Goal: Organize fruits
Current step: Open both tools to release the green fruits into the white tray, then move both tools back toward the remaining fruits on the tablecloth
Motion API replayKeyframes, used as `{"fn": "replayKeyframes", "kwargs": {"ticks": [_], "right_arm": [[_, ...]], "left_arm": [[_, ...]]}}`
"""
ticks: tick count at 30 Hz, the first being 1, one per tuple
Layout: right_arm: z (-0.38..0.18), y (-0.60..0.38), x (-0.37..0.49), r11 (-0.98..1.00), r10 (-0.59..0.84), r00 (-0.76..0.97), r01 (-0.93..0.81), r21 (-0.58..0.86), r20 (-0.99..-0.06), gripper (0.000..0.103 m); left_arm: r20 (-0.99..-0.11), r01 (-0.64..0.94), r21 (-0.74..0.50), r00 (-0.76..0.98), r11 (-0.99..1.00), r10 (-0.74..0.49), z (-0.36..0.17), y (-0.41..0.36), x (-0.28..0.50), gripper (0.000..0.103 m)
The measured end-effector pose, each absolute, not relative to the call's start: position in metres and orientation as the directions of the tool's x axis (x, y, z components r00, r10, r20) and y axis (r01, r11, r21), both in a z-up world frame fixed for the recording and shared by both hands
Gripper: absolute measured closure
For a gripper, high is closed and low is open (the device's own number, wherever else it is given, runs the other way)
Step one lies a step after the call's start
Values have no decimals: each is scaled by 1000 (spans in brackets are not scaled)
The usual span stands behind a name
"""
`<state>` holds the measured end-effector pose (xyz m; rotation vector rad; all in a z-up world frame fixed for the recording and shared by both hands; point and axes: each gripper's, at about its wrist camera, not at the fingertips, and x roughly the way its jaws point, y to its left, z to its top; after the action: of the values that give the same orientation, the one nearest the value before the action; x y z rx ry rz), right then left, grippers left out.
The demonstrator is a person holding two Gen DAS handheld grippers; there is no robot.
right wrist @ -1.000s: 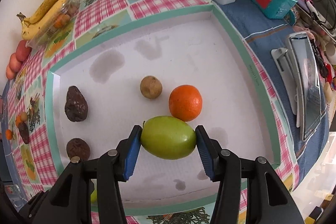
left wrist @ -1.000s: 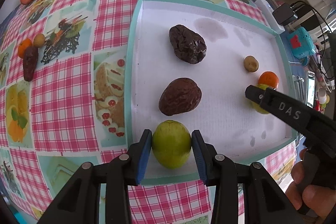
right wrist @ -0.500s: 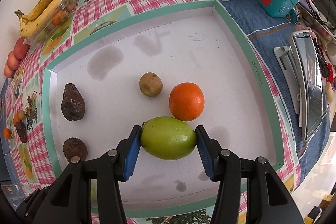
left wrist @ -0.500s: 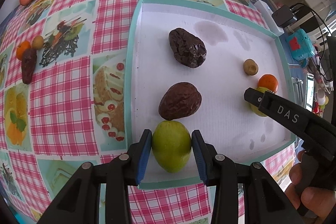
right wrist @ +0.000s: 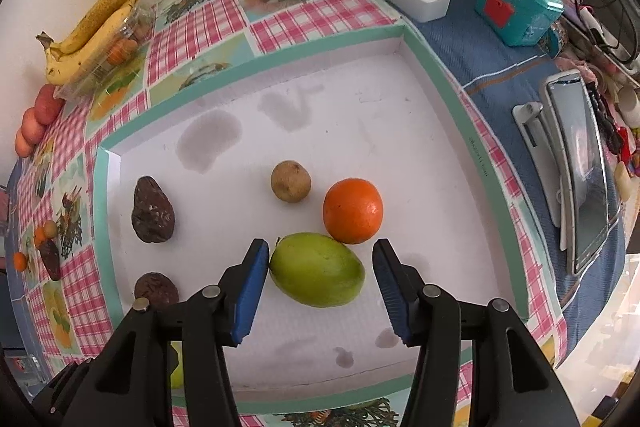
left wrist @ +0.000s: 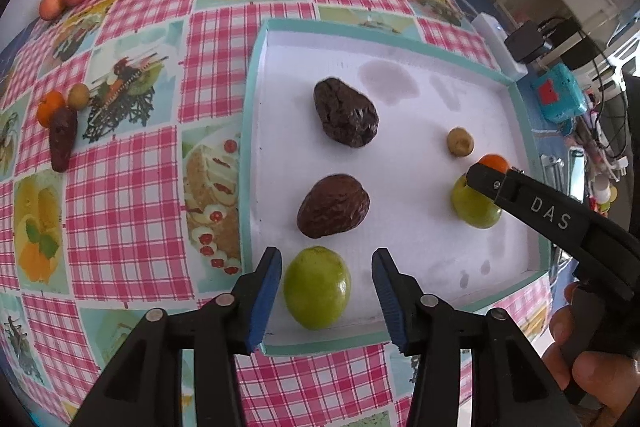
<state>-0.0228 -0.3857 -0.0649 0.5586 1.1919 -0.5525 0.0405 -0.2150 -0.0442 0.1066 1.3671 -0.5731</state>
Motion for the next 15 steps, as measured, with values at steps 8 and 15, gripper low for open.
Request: {"fn": "replayKeyframes", "kwargs": {"ticks": [8,15], "right_arm": [[-54,-385,-27,737,-137,305,667,109,-942,48],[-52,-387,-27,734,-140,305,670,108,-942,48]], "left_arm": [[-933,412,-242,150,878,-327,-29,-195,49,52],[-937,301,-204,216,931,-275,-30,-171,66,52]]}}
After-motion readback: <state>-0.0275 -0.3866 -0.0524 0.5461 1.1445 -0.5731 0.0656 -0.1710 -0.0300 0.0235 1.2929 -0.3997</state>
